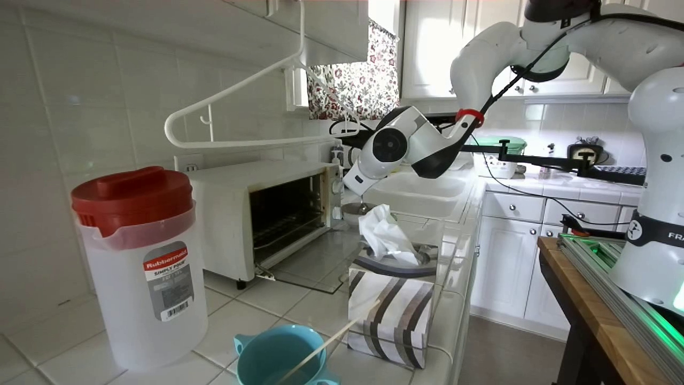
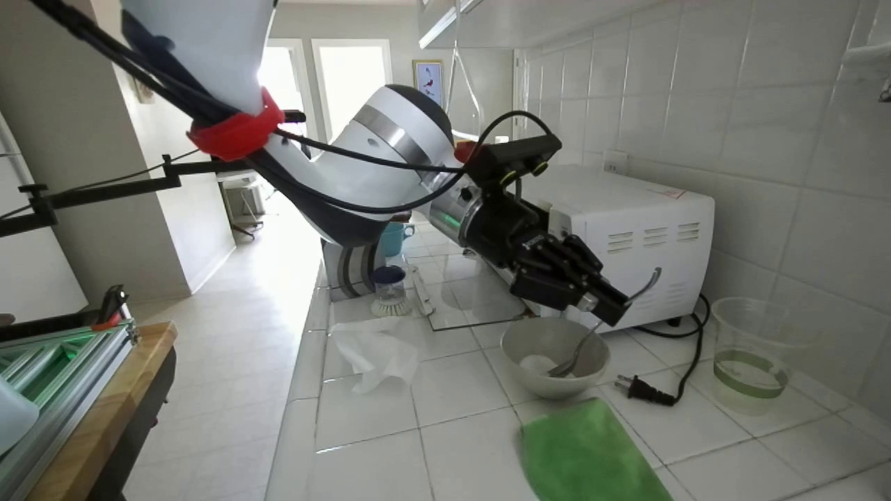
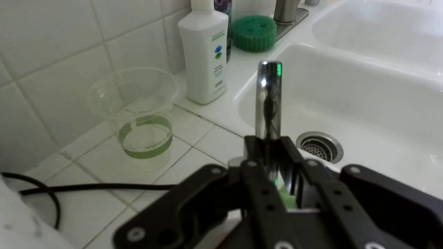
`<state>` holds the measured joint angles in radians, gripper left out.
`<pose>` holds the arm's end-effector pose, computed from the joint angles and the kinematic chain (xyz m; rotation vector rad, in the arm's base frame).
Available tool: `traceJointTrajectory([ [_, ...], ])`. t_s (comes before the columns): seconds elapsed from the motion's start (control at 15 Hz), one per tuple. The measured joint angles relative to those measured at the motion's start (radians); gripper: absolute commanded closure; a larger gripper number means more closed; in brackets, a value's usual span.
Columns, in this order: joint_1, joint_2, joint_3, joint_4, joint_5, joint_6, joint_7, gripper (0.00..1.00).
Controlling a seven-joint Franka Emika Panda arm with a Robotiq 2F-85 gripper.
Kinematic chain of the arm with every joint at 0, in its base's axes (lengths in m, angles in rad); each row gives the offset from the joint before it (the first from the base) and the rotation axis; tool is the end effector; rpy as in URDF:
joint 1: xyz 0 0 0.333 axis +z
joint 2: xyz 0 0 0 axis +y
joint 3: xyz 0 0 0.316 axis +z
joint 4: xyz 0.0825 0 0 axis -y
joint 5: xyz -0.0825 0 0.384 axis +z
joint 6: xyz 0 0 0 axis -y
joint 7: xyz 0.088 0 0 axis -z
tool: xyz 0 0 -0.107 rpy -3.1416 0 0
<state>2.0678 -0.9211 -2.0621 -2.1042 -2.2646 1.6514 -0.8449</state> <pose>0.5825 -0.0947 0.1845 1.0648 1.7239 -0.6951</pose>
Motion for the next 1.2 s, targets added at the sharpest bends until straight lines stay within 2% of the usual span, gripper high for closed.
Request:
traceJointTrajectory([
  [0.6,0.027,-0.003,0.015,-0.003,0.024,0.001,0.0,0.95],
  [0.87,0.009,0.002,0.023,0.0,0.028,0.0,0.0,0.95],
  [1.2,-0.01,-0.001,-0.001,-0.006,0.028,0.0,0.0,0.95],
])
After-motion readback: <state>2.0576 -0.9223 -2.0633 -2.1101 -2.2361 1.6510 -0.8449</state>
